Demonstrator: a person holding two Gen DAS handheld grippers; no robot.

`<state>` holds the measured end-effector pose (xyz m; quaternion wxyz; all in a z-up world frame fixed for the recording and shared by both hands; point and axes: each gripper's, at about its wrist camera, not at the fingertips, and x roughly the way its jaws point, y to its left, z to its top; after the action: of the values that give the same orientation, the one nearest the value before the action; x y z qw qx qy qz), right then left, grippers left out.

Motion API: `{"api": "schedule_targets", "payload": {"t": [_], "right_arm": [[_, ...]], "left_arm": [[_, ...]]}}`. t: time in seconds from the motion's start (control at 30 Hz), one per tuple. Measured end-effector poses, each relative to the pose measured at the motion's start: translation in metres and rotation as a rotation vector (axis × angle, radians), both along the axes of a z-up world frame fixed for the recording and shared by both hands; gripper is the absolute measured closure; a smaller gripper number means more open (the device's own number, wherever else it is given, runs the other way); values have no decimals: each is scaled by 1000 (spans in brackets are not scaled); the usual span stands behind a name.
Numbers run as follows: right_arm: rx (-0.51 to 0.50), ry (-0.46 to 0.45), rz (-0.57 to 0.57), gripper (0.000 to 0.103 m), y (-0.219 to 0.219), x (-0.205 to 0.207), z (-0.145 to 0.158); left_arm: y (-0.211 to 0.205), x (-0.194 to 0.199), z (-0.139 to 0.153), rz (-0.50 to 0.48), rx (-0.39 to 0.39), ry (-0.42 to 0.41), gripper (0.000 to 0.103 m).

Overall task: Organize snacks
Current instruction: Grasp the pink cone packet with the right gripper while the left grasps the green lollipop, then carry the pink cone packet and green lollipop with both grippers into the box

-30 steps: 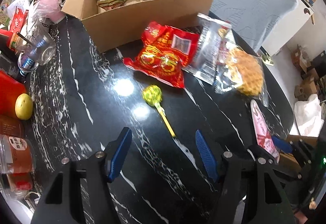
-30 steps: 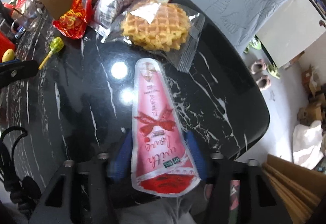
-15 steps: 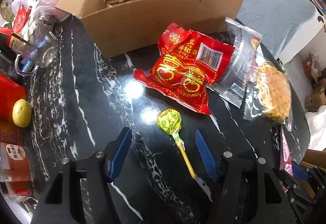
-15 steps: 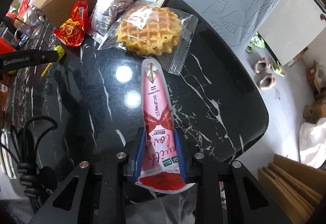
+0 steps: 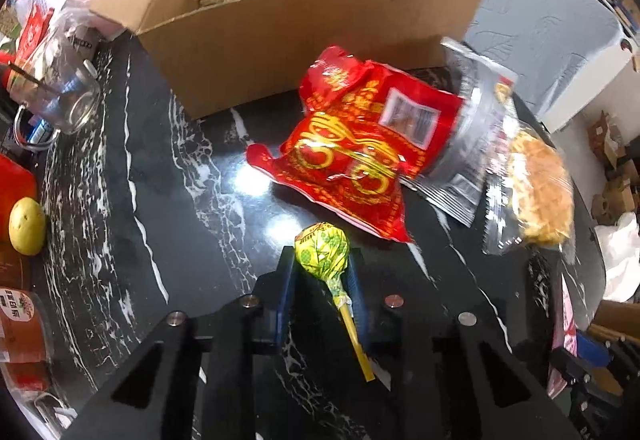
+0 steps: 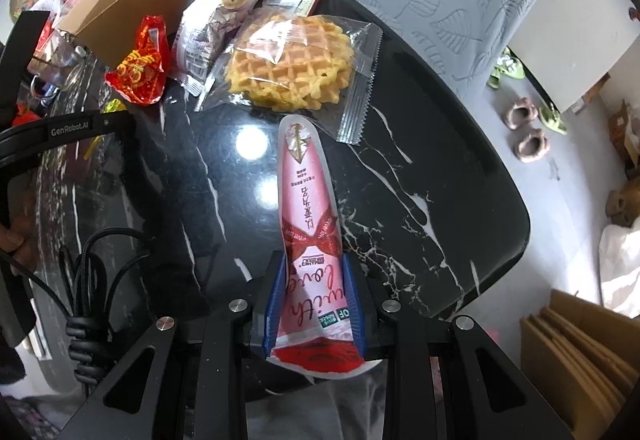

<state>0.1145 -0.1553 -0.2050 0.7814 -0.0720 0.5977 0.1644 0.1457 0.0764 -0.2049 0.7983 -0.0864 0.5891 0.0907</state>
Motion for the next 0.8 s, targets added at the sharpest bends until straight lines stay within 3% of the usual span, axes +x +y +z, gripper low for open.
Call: {"api": "schedule_targets", "payload": {"t": [0.8], "right_arm": [[119,-97,-44,75,-8,-75,47]], "left_arm": [[-58,-96,68,-200,-66,-65,78]]}}
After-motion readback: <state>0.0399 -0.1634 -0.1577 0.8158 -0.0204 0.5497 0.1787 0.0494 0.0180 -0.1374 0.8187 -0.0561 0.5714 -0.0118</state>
